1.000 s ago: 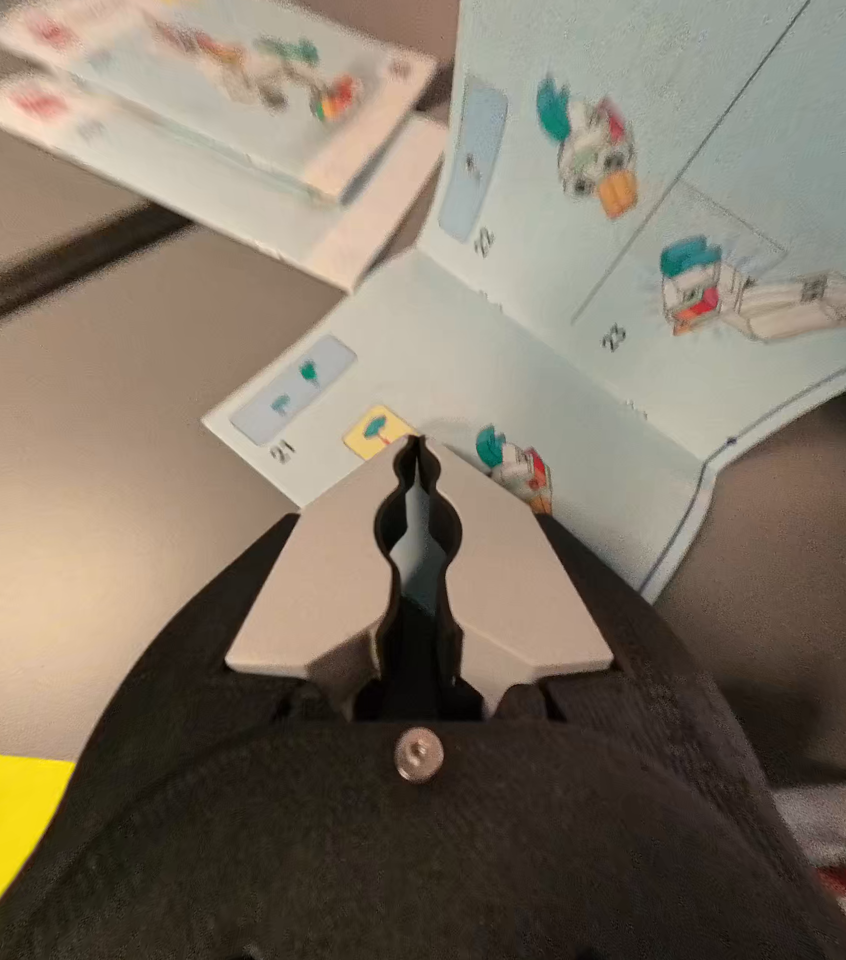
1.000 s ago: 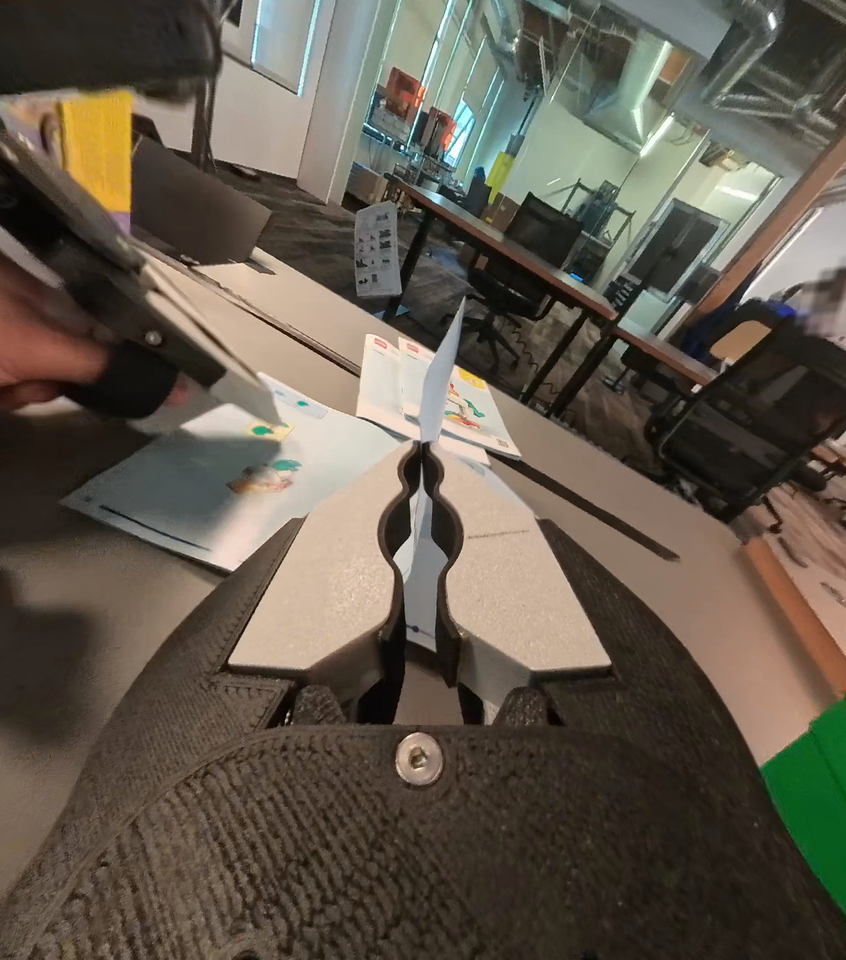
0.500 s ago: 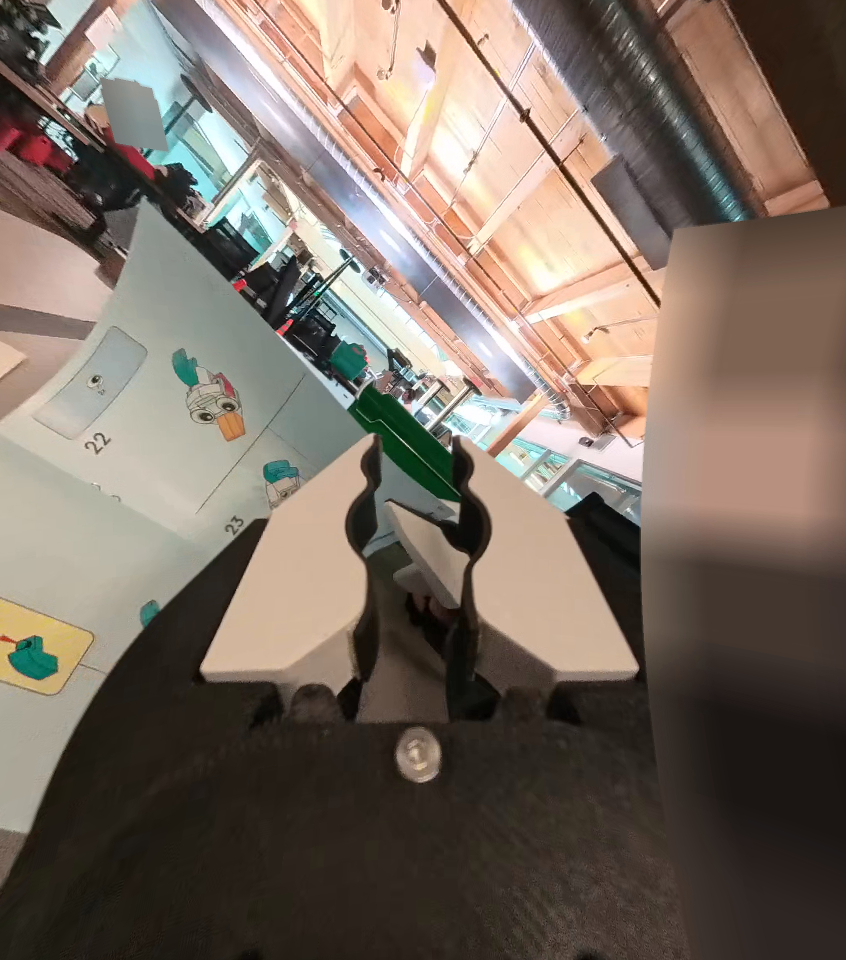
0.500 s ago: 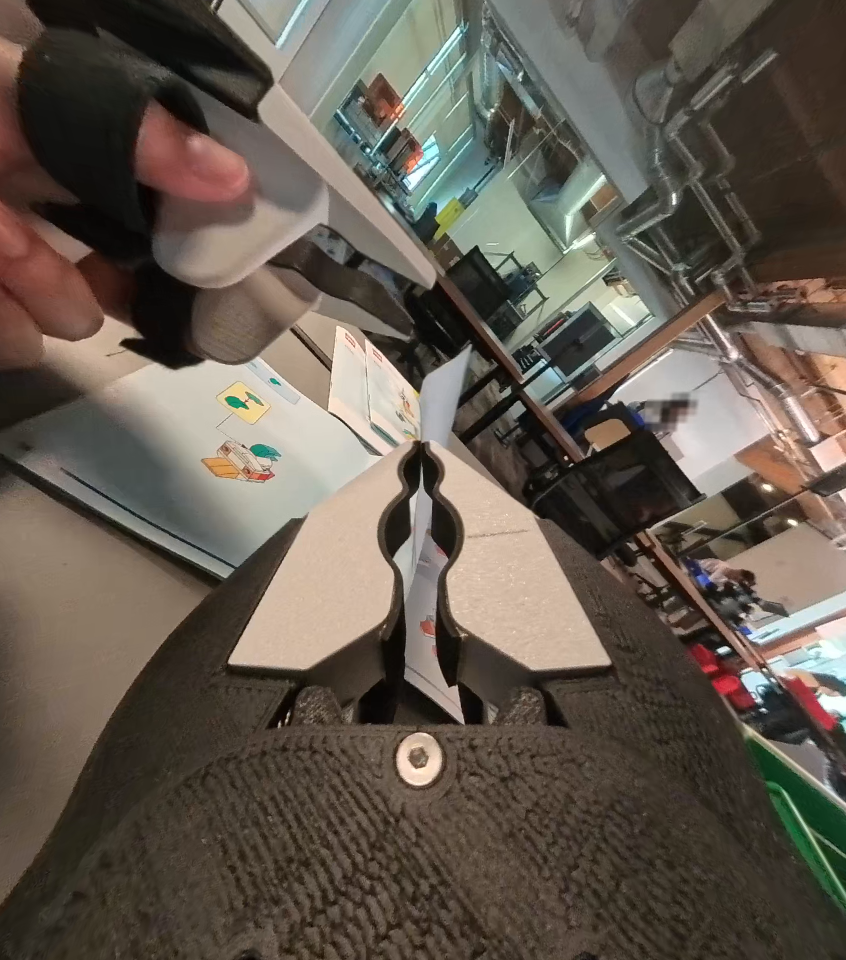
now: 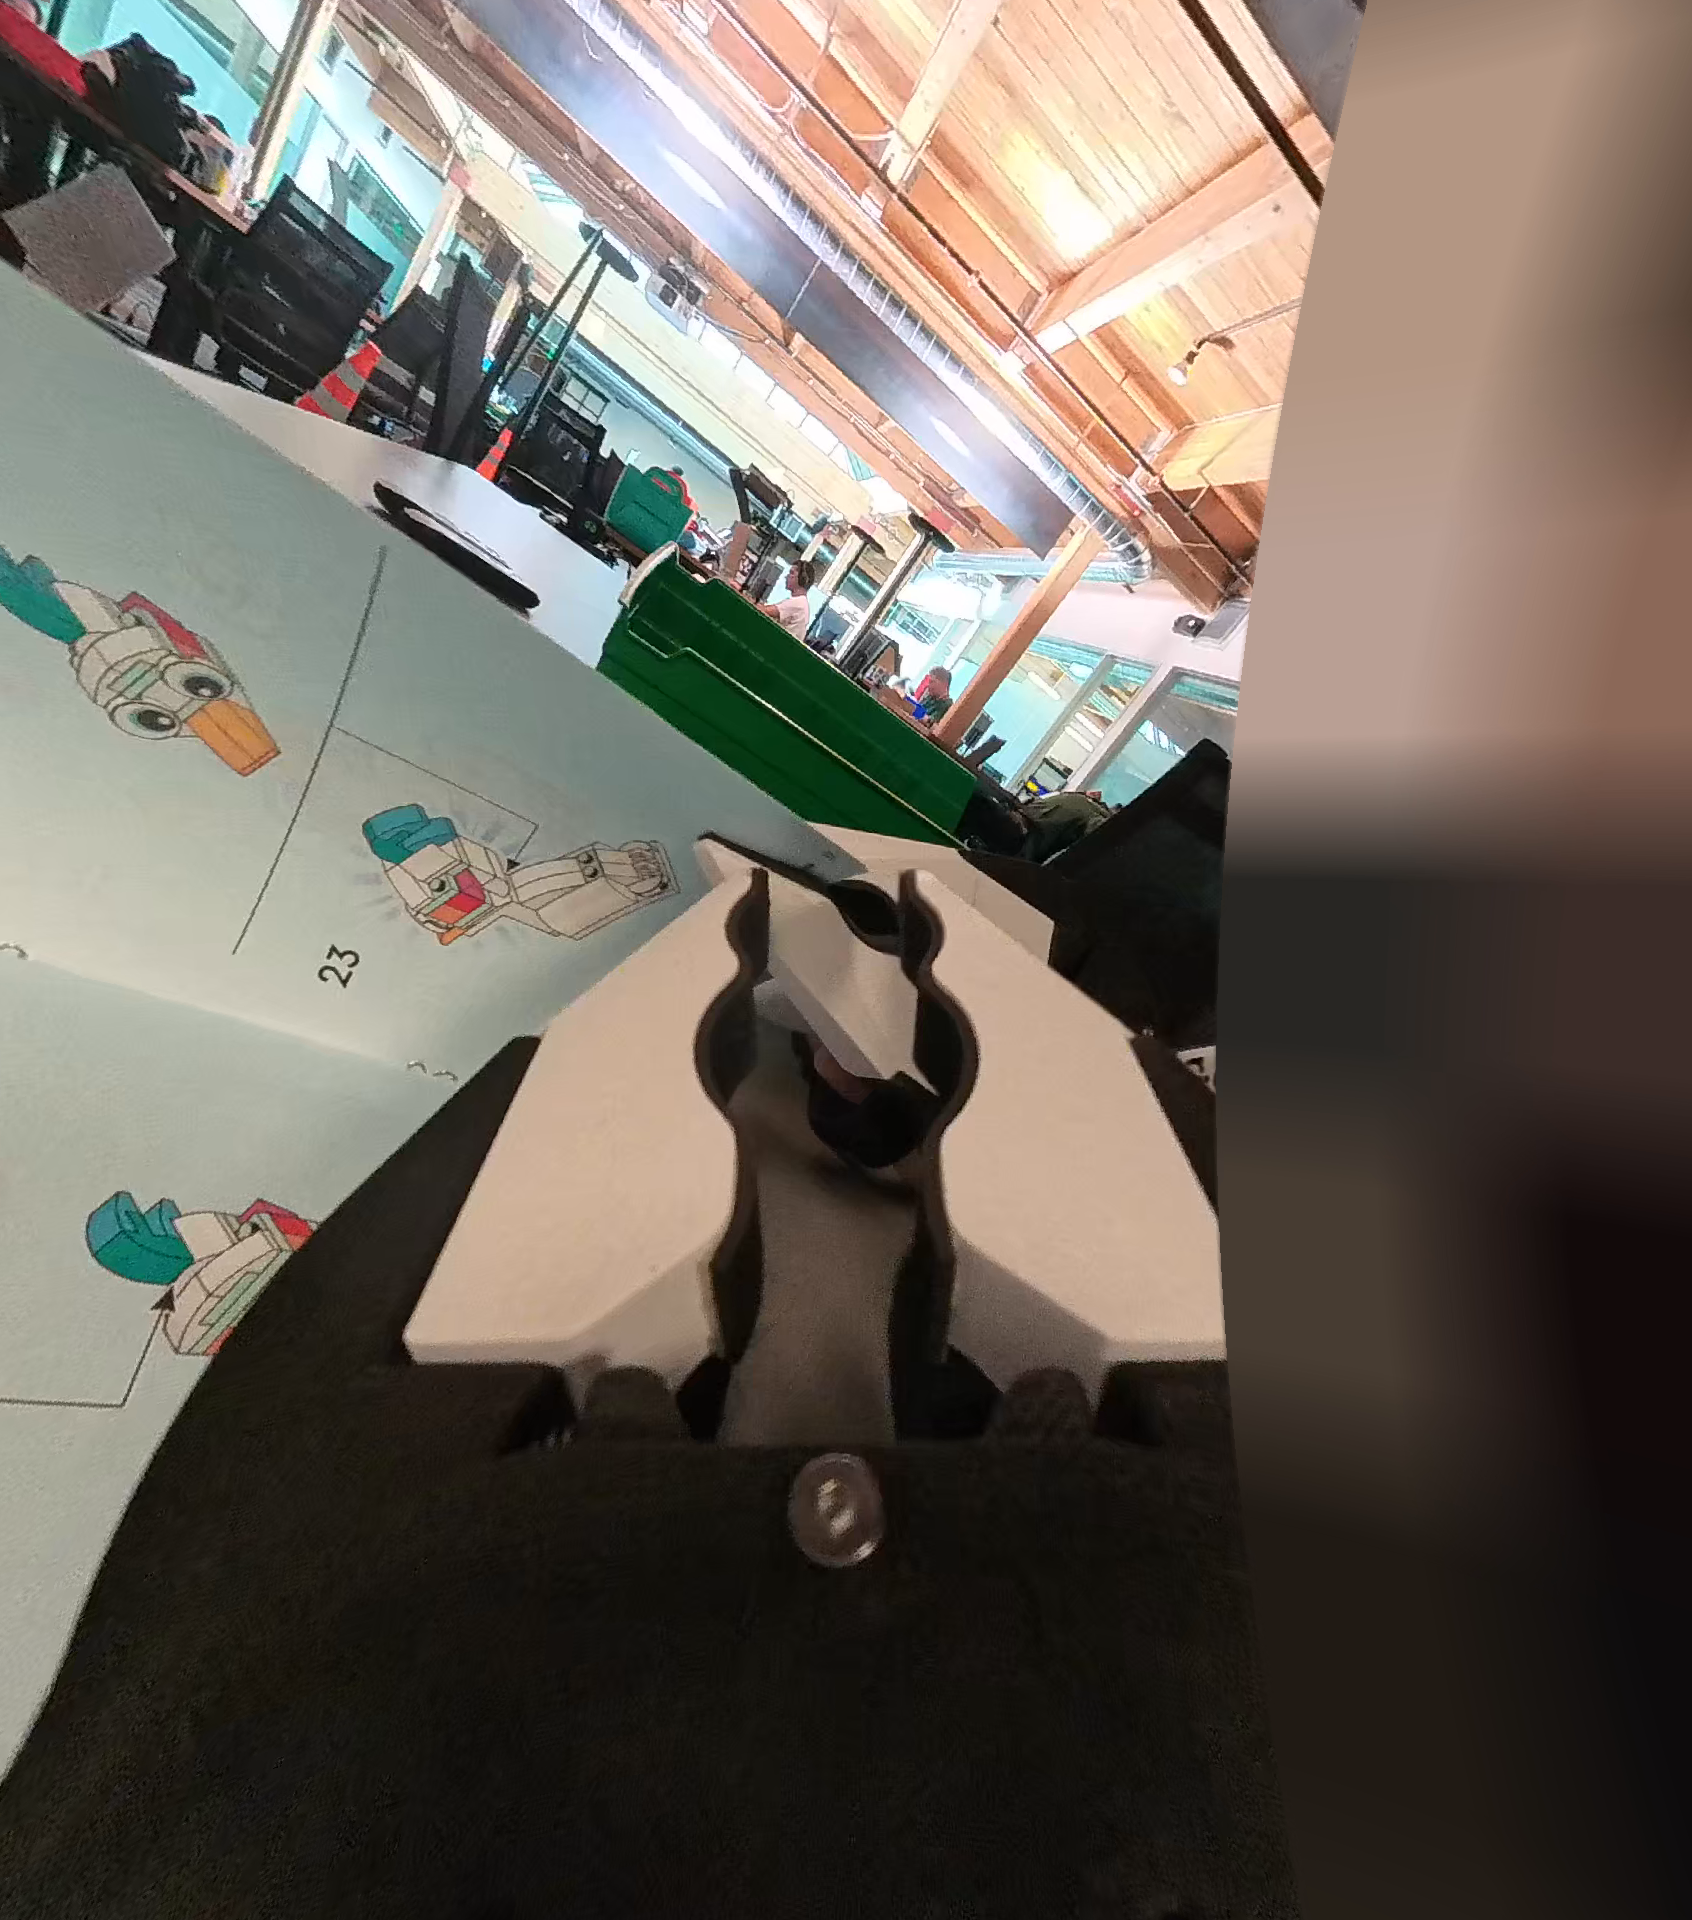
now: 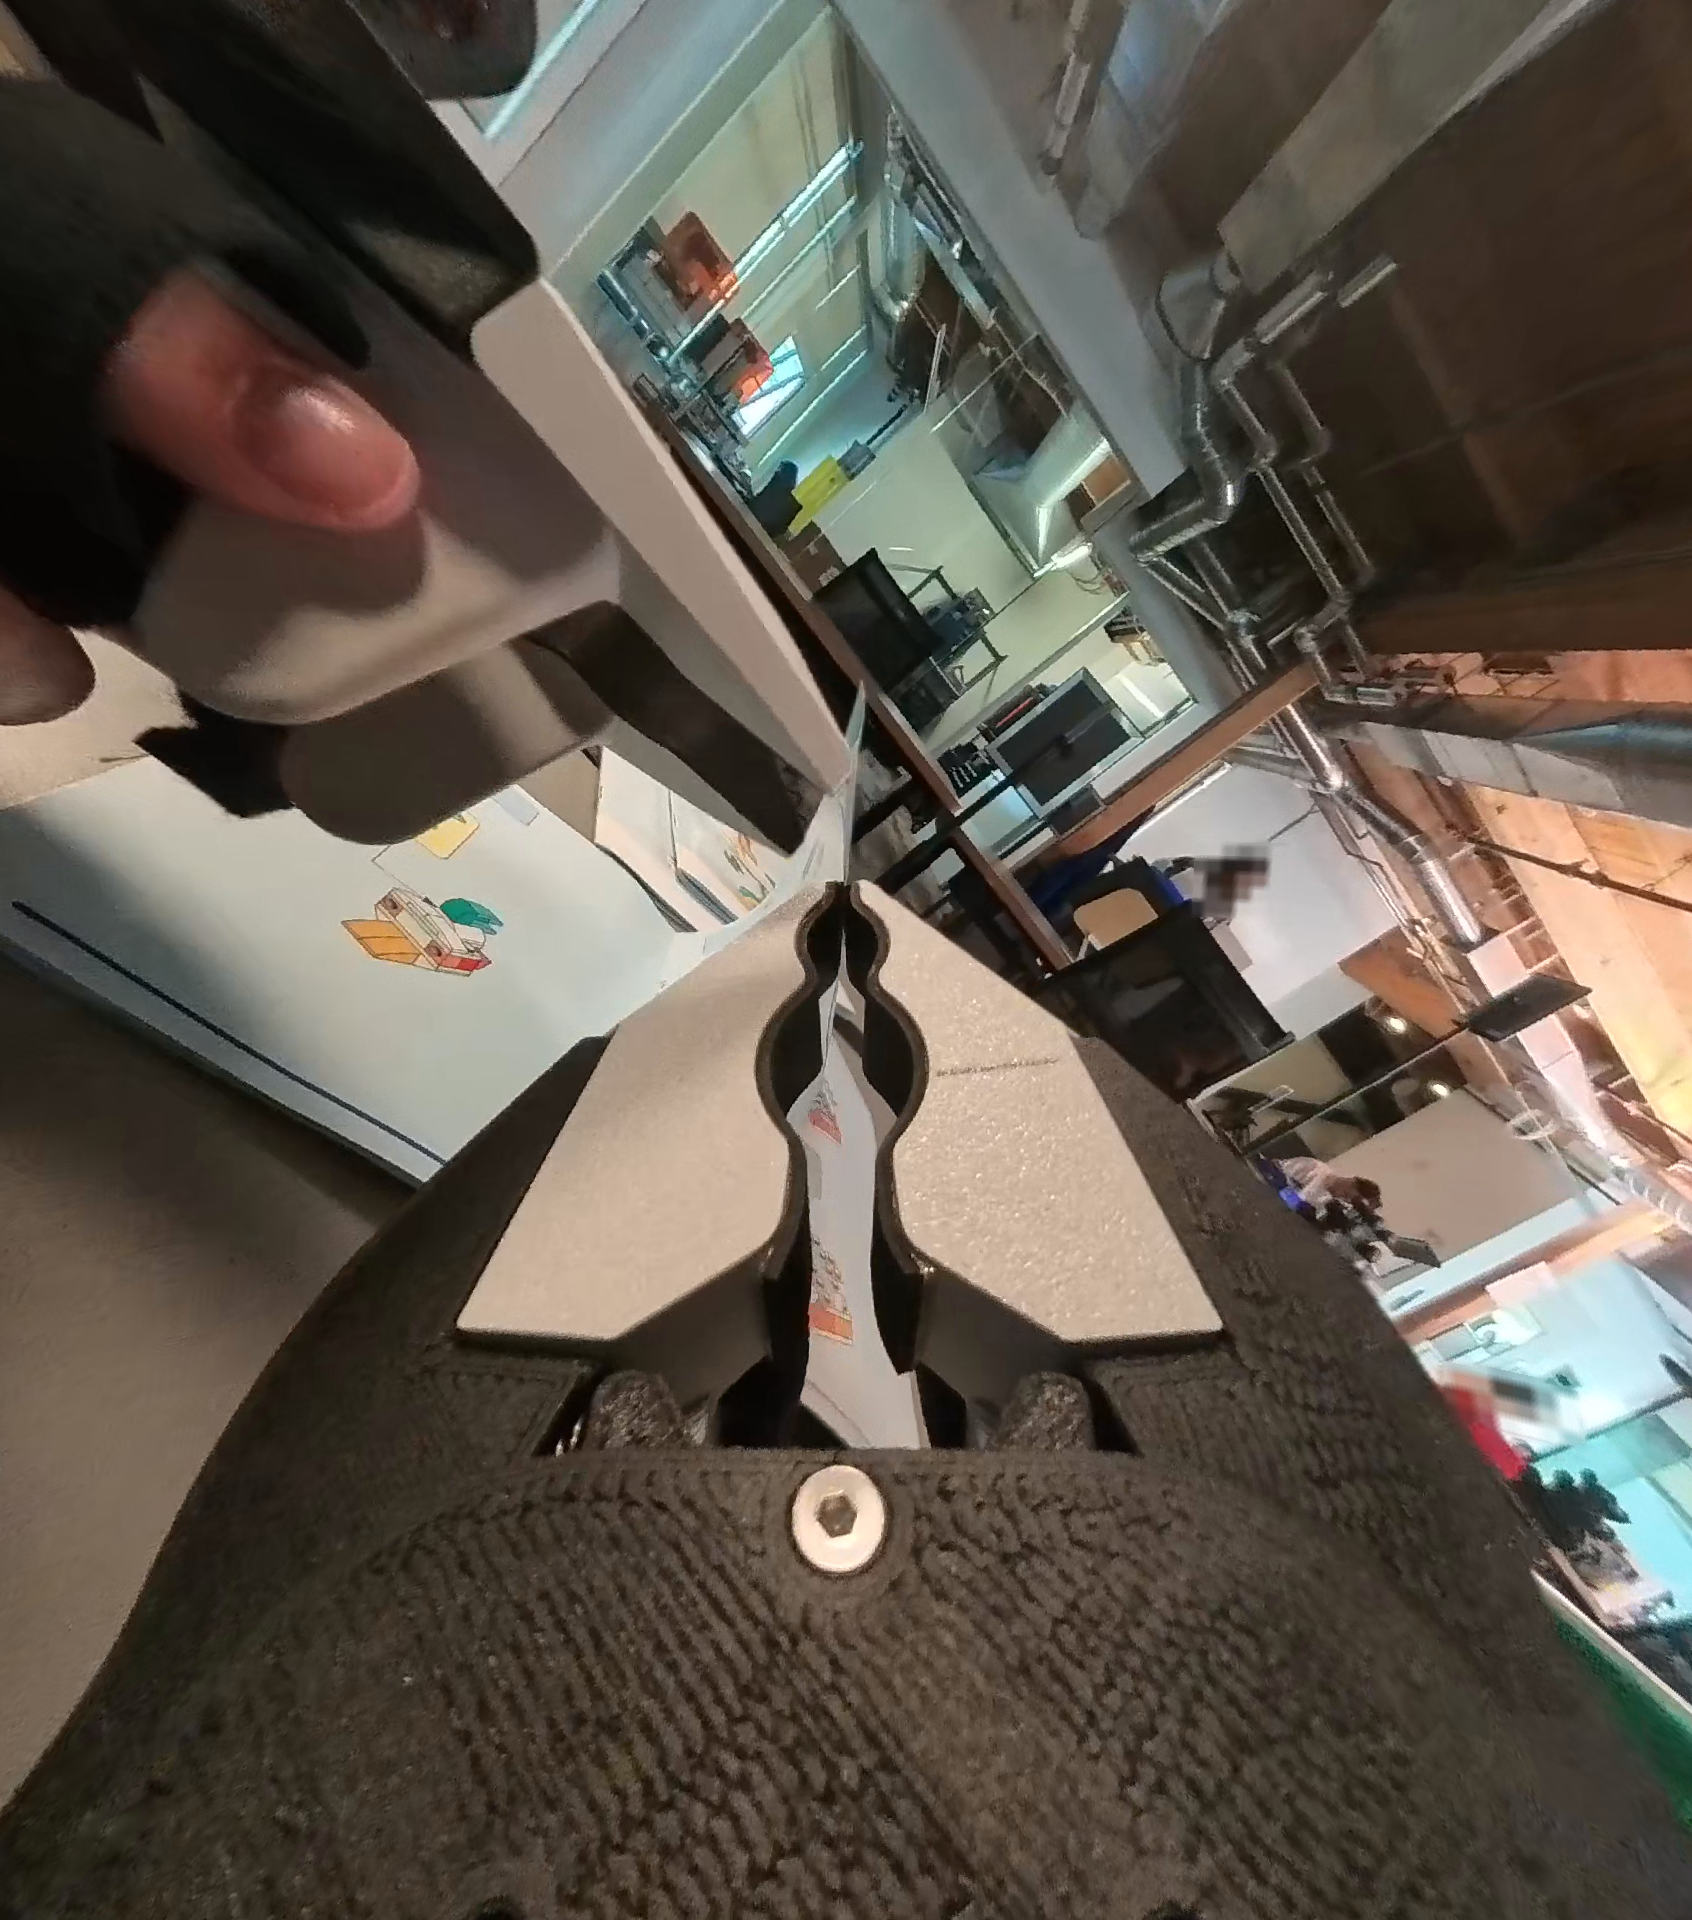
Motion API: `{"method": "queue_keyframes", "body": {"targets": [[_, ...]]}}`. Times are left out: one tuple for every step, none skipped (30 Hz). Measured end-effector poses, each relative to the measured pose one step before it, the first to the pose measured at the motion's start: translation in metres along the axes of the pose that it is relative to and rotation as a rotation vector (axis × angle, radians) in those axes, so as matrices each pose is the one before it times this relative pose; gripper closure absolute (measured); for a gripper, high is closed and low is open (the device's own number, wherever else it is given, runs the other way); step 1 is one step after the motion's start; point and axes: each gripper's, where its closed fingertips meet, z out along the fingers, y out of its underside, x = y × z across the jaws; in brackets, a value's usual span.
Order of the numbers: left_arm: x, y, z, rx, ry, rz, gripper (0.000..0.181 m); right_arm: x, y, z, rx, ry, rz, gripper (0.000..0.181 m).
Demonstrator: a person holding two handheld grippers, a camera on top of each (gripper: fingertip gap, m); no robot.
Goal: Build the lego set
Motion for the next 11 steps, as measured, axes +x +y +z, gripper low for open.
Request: {"method": "queue_keyframes", "body": {"targets": [[-0.00130, -0.00125, -0.00054, 0.0094, -0.0061, -0.0037, 0.158, -0.00019, -0.00005, -0.00002, 0.0006, -0.0016, 0.0036, 0.181], [-0.00054, -0.00117, -0.00068, 0.0082, -0.0021, -0.0030, 0.161, -0.00033, -0.00012, -0.00004, 0.0005, -0.0016, 0.0011, 0.181], [-0.00059, -0.00093, -0.00059, 0.0064, -0.0011, -0.0039, 0.162, -0.00033, -0.00036, 0.00003, 0.0014, -0.0014, 0.0000, 0.181], [-0.00080, -0.00063, -0.00031, 0.0047, -0.0034, -0.0038, 0.163, -0.00040, -0.00042, -0.00001, 0.0018, -0.0011, -0.0001, 0.181], [0.00023, -0.00003, -0.00019, 0.0010, 0.0022, -0.0004, 0.165, -0.00033, -0.00034, -0.00010, 0.0016, -0.0012, -0.0006, 0.181], [0.00110, 0.00032, 0.00018, -0.0023, 0.0067, 0.0031, 0.167, -0.00040, -0.00023, -0.00009, 0.0009, -0.0009, -0.0009, 0.181], [0.00045, 0.00057, 0.00032, -0.0032, 0.0022, 0.0024, 0.167, -0.00031, 0.00003, 0.00005, -0.0001, -0.0014, -0.0003, 0.181], [0.00113, 0.00046, 0.00039, -0.0019, 0.0070, 0.0013, 0.169, -0.00013, 0.00001, 0.00000, -0.0001, -0.0006, 0.0006, 0.181], [0.00156, 0.00029, 0.00032, -0.0005, 0.0112, 0.0000, 0.171, -0.00002, -0.00002, 0.00009, 0.0001, -0.0005, 0.0010, 0.181], [0.00097, 0.00025, 0.00047, 0.0007, 0.0069, -0.0008, 0.171, -0.00016, 0.00003, 0.00008, 0.0002, -0.0009, 0.0010, 0.181], [0.00043, 0.00022, 0.00044, 0.0006, 0.0026, 0.0003, 0.173, -0.00019, -0.00013, -0.00001, 0.0010, -0.0006, -0.0003, 0.181]]}}
